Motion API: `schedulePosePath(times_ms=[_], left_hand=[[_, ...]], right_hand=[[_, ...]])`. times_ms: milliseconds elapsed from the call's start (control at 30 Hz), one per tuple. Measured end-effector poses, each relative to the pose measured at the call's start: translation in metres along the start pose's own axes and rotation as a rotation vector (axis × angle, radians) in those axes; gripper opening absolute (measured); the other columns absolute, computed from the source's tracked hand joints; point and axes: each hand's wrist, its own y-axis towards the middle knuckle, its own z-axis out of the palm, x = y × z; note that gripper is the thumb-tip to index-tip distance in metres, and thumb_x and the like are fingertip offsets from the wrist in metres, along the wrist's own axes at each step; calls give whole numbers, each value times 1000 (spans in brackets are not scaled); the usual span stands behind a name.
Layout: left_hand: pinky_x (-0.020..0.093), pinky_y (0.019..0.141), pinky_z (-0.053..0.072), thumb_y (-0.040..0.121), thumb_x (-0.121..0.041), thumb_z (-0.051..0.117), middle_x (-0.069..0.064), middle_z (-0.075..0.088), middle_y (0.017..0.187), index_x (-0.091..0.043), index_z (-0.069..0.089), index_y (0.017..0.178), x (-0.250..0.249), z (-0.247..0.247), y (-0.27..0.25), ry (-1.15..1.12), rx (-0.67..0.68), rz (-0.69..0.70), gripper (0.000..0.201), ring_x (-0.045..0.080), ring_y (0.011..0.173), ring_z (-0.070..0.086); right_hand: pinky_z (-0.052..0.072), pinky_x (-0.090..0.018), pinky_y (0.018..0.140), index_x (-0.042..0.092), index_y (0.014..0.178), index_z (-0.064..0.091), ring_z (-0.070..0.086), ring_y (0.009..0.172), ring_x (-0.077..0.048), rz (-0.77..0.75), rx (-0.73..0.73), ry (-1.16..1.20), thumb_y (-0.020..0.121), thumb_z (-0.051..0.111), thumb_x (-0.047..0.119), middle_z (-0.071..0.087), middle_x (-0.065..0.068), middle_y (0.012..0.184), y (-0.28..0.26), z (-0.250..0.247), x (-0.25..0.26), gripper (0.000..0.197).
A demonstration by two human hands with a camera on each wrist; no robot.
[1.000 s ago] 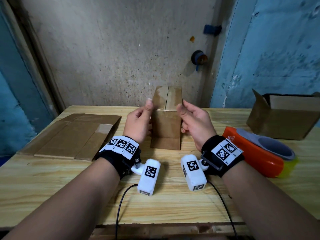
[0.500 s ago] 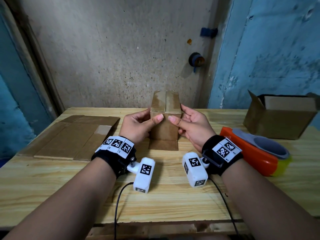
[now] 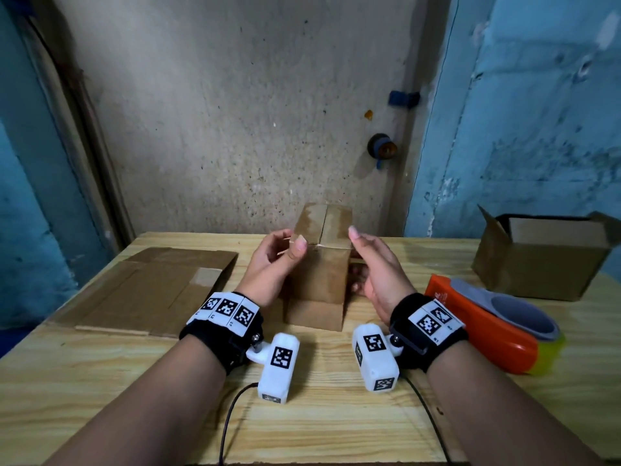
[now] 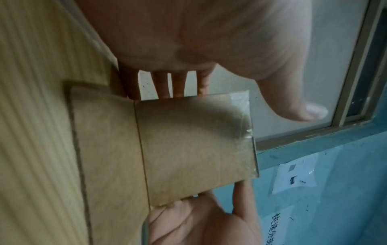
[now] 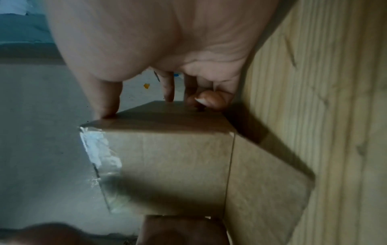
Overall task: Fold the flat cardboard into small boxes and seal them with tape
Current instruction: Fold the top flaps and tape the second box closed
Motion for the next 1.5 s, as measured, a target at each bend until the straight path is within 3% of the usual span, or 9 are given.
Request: schedulePosePath(times_ms=[100, 200, 433, 633, 933, 1067, 1200, 1300, 1500], left_hand=[[18, 92, 53, 86, -35, 69, 6, 73, 118, -4, 62, 127, 1, -1, -1, -25, 72, -31, 52, 2, 103, 68], [33, 95, 53, 84, -44, 67, 11, 75, 115, -2, 69, 116, 4, 1, -3, -36, 82, -37, 52, 14, 105, 69], [34, 69, 43, 48, -64, 93, 0, 53, 74, -19, 60, 87, 16, -10, 16, -53, -232, -16, 68, 16, 66, 48], [21, 57, 44, 77, -48, 73, 1, 58, 60, -8, 62, 77, 15, -3, 12, 32, -124, 33, 41, 12, 54, 52], [35, 89, 52, 70, -78, 68, -3, 70, 105, -18, 64, 117, 14, -7, 14, -124, -164, -9, 77, 10, 94, 66], [17, 91, 49, 80, -51, 71, -3, 70, 116, -10, 61, 123, 12, -6, 15, -4, -135, 18, 60, 2, 104, 66], [34, 105, 50, 73, -67, 78, -1, 67, 128, -11, 58, 128, 23, -11, 23, 130, -186, 18, 81, 11, 120, 63], [35, 112, 41, 81, -41, 81, -3, 51, 136, -12, 48, 140, 26, -12, 23, 202, -254, -43, 73, 11, 128, 48], [46, 96, 55, 97, -44, 60, 16, 73, 117, -5, 71, 115, 14, 0, 14, -48, -90, -121, 45, 27, 107, 70]], right_hand=[[44, -48, 112, 48, 154, 35, 51, 139, -17, -28, -37, -43, 49, 90, 81, 47, 5, 159, 3, -3, 1, 123], [30, -45, 125, 46, 161, 24, 38, 150, -10, -112, -24, -57, 53, 94, 73, 37, 11, 166, 5, -7, 4, 132], [49, -43, 113, 22, 138, 52, 68, 121, -12, -143, -93, -60, 51, 101, 51, 71, 4, 130, 2, -7, 4, 105], [51, -44, 111, 25, 131, 56, 69, 119, -12, -186, -148, -80, 47, 102, 56, 73, 5, 126, 5, -8, 0, 100], [42, -43, 110, 8, 106, 60, 64, 110, -20, -185, -235, -75, 76, 74, 72, 72, -4, 107, 6, -14, 7, 72], [49, -21, 82, 10, 87, 58, 67, 85, -11, -136, -92, -27, 92, 71, 52, 65, -6, 87, 3, -11, 8, 44], [44, -32, 82, 12, 97, 56, 55, 86, -19, -153, -1, -119, 68, 92, 56, 59, -11, 92, 1, -5, 7, 64], [57, -32, 92, 17, 120, 57, 72, 105, -19, -164, -48, -103, 55, 98, 48, 74, -4, 116, 1, -6, 5, 83], [58, -25, 78, 23, 131, 66, 75, 103, -16, -236, -15, -77, 74, 88, 33, 77, -11, 115, -2, -4, 7, 62]])
